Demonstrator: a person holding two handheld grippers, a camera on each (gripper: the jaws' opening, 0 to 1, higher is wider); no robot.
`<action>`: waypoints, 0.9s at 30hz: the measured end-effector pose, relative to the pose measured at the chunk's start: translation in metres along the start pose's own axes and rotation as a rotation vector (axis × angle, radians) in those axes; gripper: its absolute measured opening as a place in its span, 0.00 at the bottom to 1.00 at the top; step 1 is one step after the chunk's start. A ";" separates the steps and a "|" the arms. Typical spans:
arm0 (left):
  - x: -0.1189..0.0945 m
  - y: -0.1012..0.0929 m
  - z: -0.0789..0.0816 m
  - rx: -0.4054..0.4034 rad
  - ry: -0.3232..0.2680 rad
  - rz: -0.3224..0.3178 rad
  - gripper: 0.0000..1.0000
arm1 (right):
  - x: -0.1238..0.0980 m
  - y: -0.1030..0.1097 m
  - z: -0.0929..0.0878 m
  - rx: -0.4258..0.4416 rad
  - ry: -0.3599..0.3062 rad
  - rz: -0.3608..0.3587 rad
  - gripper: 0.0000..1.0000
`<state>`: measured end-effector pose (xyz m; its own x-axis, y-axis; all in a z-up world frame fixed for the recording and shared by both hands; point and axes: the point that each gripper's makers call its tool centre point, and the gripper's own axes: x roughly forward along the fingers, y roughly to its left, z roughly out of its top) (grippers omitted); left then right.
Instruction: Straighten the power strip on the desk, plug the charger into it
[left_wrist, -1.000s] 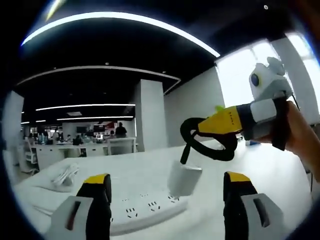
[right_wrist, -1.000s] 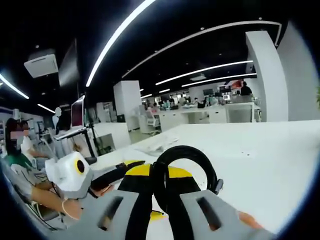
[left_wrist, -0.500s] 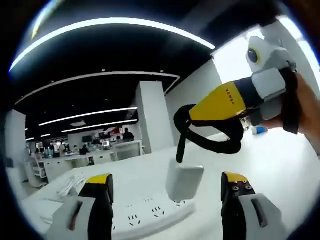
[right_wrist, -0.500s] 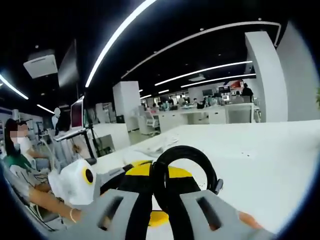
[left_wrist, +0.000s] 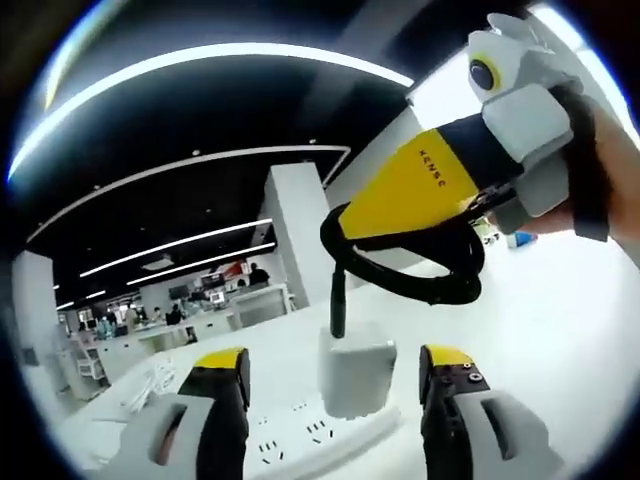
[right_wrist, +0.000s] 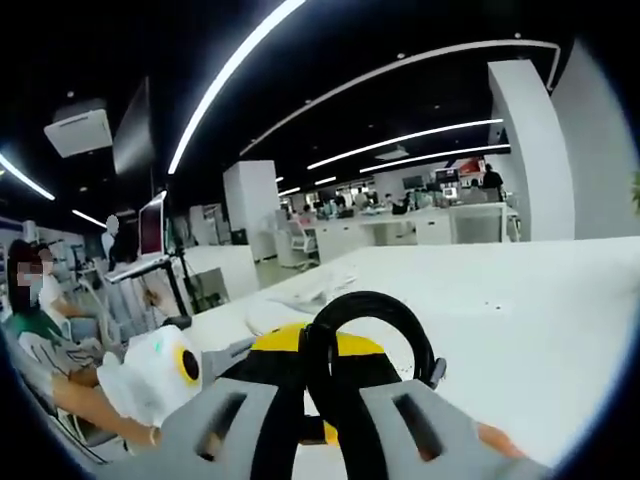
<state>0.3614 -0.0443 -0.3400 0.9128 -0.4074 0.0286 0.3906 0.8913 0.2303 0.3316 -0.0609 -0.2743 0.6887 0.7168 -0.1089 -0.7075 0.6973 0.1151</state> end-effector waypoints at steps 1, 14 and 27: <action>0.000 0.000 -0.001 0.001 0.001 0.000 0.65 | 0.000 0.000 -0.001 -0.001 0.001 0.000 0.07; -0.002 -0.012 -0.004 0.023 0.012 -0.037 0.48 | -0.001 -0.003 -0.003 0.000 -0.003 -0.010 0.07; 0.001 -0.014 -0.007 0.026 0.020 -0.087 0.28 | 0.002 0.001 -0.008 0.009 0.002 0.000 0.07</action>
<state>0.3574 -0.0554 -0.3497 0.8778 -0.4789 -0.0125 0.4657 0.8469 0.2566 0.3307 -0.0586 -0.2825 0.6885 0.7166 -0.1113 -0.7058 0.6974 0.1243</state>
